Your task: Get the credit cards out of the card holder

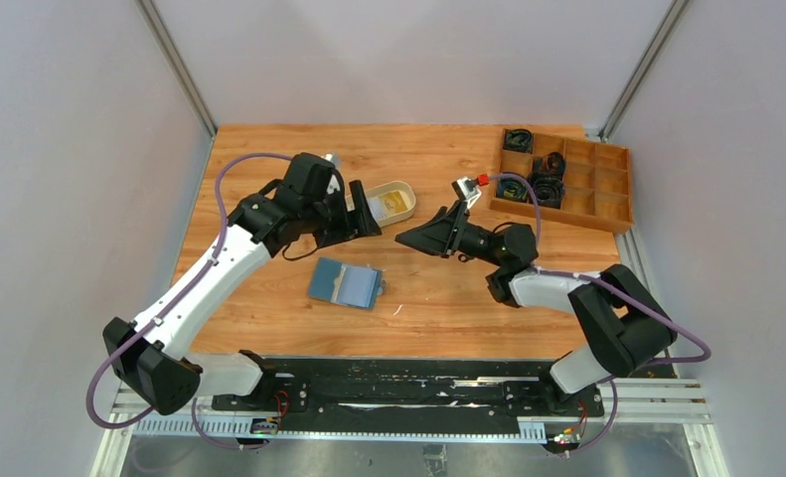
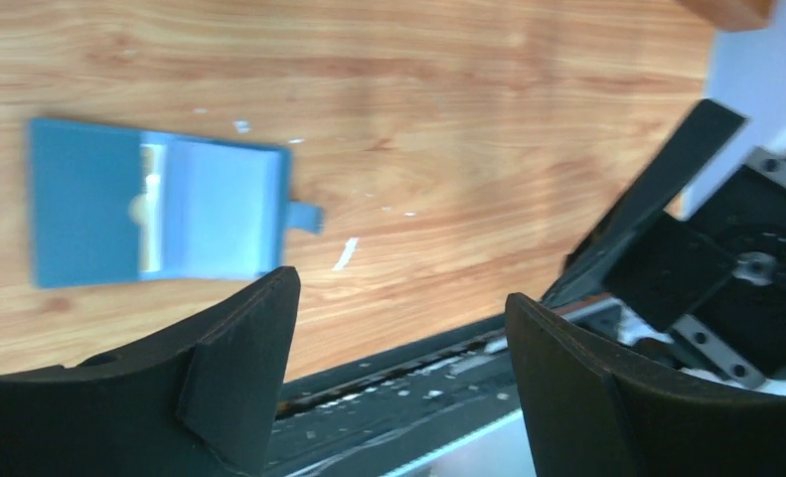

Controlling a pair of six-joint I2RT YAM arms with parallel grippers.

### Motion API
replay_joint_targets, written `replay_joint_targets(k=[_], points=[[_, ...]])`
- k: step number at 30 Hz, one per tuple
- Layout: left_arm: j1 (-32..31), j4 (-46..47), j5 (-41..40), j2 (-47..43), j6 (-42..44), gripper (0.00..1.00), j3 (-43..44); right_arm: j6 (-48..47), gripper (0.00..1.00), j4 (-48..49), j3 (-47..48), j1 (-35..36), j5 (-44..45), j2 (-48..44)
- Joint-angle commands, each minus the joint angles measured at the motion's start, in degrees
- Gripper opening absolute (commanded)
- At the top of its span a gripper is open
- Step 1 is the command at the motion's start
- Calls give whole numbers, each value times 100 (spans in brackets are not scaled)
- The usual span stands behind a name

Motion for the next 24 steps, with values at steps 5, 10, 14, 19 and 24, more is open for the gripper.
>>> replay_joint_targets(k=[5, 10, 14, 19, 24], points=[[385, -729, -1482, -223, 574, 88, -936, -2188, 86, -2853, -298, 388, 250, -546], [1214, -16, -1094, -426, 675, 83, -2011, -2878, 86, -3958, -384, 579, 585, -1014], [1604, 210, -1058, -310, 947, 81, -2340, -2918, 86, -4069, -506, 577, 547, -1097], [2208, 951, -264, 34, 1037, 83, -2931, -2911, 86, -4087, -626, 575, 452, -1148], [2340, 1629, 340, 557, 1053, 84, -3062, -2893, 86, -4115, -709, 580, 325, -1272]])
